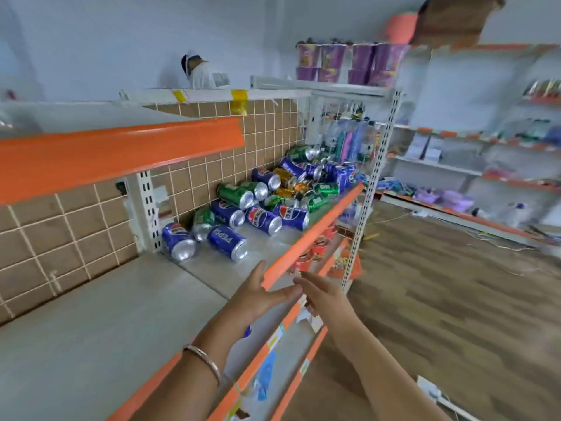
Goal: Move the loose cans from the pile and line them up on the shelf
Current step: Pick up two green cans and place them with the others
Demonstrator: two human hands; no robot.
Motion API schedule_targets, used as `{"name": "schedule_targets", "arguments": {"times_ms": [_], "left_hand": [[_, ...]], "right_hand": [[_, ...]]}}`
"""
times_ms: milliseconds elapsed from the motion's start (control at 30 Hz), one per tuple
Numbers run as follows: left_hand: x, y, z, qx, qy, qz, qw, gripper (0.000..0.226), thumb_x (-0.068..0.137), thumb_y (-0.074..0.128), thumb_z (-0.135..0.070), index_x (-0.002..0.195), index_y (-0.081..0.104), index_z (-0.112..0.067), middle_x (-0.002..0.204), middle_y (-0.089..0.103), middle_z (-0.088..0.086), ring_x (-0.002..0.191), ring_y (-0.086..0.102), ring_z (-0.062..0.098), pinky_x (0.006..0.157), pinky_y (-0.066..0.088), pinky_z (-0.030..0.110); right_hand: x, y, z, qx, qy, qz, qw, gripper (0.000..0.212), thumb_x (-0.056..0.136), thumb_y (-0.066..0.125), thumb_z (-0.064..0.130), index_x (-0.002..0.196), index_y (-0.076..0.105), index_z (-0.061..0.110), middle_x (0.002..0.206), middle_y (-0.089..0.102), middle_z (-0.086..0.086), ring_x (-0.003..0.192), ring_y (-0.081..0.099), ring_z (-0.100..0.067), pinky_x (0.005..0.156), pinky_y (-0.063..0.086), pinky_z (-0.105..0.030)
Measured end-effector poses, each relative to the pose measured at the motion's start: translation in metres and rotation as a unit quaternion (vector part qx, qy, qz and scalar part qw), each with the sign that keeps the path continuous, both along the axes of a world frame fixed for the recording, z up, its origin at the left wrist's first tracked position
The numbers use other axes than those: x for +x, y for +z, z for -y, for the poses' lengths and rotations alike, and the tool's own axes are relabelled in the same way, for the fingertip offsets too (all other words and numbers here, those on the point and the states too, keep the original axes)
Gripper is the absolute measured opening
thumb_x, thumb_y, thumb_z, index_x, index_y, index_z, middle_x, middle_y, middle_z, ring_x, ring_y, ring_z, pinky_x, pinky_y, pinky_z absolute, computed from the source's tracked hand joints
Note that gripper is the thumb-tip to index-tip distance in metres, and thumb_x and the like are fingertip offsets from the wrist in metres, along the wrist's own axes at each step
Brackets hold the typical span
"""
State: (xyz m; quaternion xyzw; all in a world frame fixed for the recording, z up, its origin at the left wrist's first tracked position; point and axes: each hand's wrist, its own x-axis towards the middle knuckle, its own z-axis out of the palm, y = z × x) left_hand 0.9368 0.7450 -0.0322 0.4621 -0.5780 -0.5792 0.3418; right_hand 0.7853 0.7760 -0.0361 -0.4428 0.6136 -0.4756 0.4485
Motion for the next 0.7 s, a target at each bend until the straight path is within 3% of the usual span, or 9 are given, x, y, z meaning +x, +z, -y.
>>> {"name": "schedule_targets", "arguments": {"times_ms": [67, 133, 200, 233, 400, 533, 633, 700], "left_hand": [[-0.02, -0.001, 0.028, 0.002, -0.017, -0.007, 1.0, 0.131, 0.036, 0.08, -0.057, 0.148, 0.022, -0.022, 0.14, 0.045, 0.002, 0.128, 0.046, 0.015, 0.099, 0.04, 0.026], [-0.039, -0.005, 0.061, 0.017, -0.035, -0.031, 0.999, 0.118, 0.045, 0.084, -0.049, 0.144, 0.029, -0.019, 0.13, 0.051, 0.001, 0.12, 0.053, 0.012, 0.094, 0.043, 0.022], [-0.057, -0.005, 0.091, 0.02, -0.038, -0.052, 0.998, 0.088, 0.064, 0.085, -0.03, 0.136, 0.035, -0.018, 0.114, 0.058, -0.002, 0.104, 0.059, 0.004, 0.082, 0.046, 0.015], [-0.065, -0.004, 0.107, 0.018, -0.031, -0.05, 0.998, 0.089, 0.067, 0.084, -0.026, 0.14, 0.034, -0.017, 0.111, 0.059, -0.003, 0.102, 0.059, 0.003, 0.079, 0.046, 0.014], [-0.094, -0.001, 0.177, 0.014, 0.001, 0.009, 1.0, 0.119, 0.039, 0.082, -0.057, 0.143, 0.035, -0.022, 0.127, 0.055, 0.003, 0.12, 0.052, 0.017, 0.105, 0.041, 0.035], [-0.117, 0.003, 0.22, 0.03, 0.007, 0.01, 0.999, 0.115, 0.041, 0.085, -0.053, 0.14, 0.037, -0.019, 0.123, 0.059, 0.001, 0.119, 0.055, 0.018, 0.108, 0.04, 0.04], [-0.145, 0.003, 0.252, 0.061, 0.032, -0.024, 0.997, 0.086, 0.044, 0.09, -0.04, 0.119, 0.052, -0.022, 0.117, 0.065, 0.009, 0.11, 0.062, 0.022, 0.104, 0.043, 0.038], [-0.174, -0.002, 0.275, 0.101, 0.073, -0.103, 0.987, 0.051, 0.051, 0.082, -0.029, 0.096, 0.062, -0.016, 0.104, 0.067, 0.018, 0.099, 0.065, 0.028, 0.097, 0.048, 0.035]], "right_hand": [[-0.019, 0.0, 0.023, 0.007, 0.011, -0.001, 1.0, 0.03, 0.089, 0.062, 0.029, 0.116, 0.065, 0.018, 0.104, 0.066, 0.006, 0.091, 0.059, -0.005, 0.085, 0.044, -0.023], [-0.036, 0.003, 0.049, 0.008, 0.016, 0.004, 1.0, 0.027, 0.088, 0.062, 0.029, 0.113, 0.067, 0.021, 0.11, 0.066, 0.009, 0.104, 0.059, -0.006, 0.098, 0.042, -0.026], [-0.051, 0.002, 0.081, 0.008, 0.013, 0.02, 1.0, 0.047, 0.081, 0.069, 0.037, 0.123, 0.063, 0.018, 0.119, 0.064, 0.006, 0.114, 0.057, -0.009, 0.107, 0.039, -0.031], [-0.058, 0.003, 0.097, 0.011, 0.012, 0.03, 0.999, 0.057, 0.076, 0.07, 0.041, 0.126, 0.061, 0.016, 0.125, 0.062, 0.004, 0.118, 0.055, -0.01, 0.109, 0.038, -0.033], [-0.09, 0.003, 0.171, 0.018, 0.019, 0.039, 0.999, 0.039, 0.091, 0.059, 0.023, 0.129, 0.058, 0.011, 0.121, 0.06, 0.002, 0.107, 0.055, -0.01, 0.098, 0.042, -0.024], [-0.116, 0.001, 0.218, 0.023, 0.026, 0.034, 0.999, 0.043, 0.09, 0.061, 0.029, 0.13, 0.056, 0.014, 0.118, 0.063, -0.001, 0.108, 0.06, -0.018, 0.096, 0.047, -0.029], [-0.138, 0.004, 0.255, 0.026, 0.041, 0.025, 0.999, 0.048, 0.09, 0.061, 0.031, 0.133, 0.054, 0.013, 0.128, 0.06, -0.006, 0.117, 0.056, -0.02, 0.099, 0.045, -0.031], [-0.156, 0.006, 0.279, 0.021, 0.047, 0.014, 0.999, 0.047, 0.091, 0.06, 0.029, 0.134, 0.053, 0.01, 0.13, 0.059, -0.007, 0.118, 0.055, -0.019, 0.1, 0.045, -0.031]]}}
